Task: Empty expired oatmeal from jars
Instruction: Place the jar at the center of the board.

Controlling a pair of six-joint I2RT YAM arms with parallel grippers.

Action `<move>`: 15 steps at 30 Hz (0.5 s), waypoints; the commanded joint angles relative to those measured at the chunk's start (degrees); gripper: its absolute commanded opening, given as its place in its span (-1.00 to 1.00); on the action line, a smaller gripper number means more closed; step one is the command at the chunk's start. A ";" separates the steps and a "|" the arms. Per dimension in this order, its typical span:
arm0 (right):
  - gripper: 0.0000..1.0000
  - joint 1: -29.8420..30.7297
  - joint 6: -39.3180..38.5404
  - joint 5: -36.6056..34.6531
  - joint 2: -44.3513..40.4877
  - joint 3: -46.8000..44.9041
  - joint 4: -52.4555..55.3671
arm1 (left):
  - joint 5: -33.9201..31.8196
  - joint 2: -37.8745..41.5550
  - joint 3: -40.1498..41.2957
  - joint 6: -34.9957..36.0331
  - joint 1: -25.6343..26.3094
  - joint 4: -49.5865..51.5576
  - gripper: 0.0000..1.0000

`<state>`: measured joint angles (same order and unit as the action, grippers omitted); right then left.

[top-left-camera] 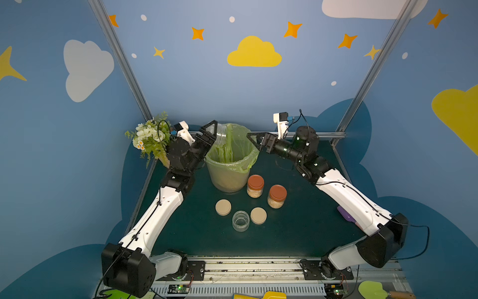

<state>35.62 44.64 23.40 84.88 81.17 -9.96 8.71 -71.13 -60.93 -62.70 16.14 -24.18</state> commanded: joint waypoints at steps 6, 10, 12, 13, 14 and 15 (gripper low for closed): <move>0.93 4.33 17.08 -1.54 1.27 -5.01 -15.52 | -9.76 2.83 6.58 -15.56 7.95 -14.02 -0.93; 0.94 6.54 18.58 -5.59 1.60 -6.62 -16.16 | -14.12 4.91 8.99 -16.86 10.67 -14.80 -0.94; 0.94 7.72 18.90 -6.92 2.10 -6.83 -16.31 | -16.20 6.04 9.93 -17.26 11.90 -13.70 -0.94; 0.94 8.17 18.93 -7.33 2.45 -6.48 -16.08 | -17.59 6.64 10.67 -17.70 12.53 -13.40 -0.93; 0.94 8.62 18.76 -7.71 2.88 -6.22 -15.85 | -18.98 7.29 11.63 -18.49 13.04 -13.63 -0.94; 0.94 8.92 18.92 -8.05 3.22 -5.99 -15.73 | -20.06 7.73 12.40 -19.09 13.47 -13.98 -0.93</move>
<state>43.77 62.33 18.04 86.91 74.76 -23.64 -6.00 -65.60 -49.45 -79.46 28.60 -33.76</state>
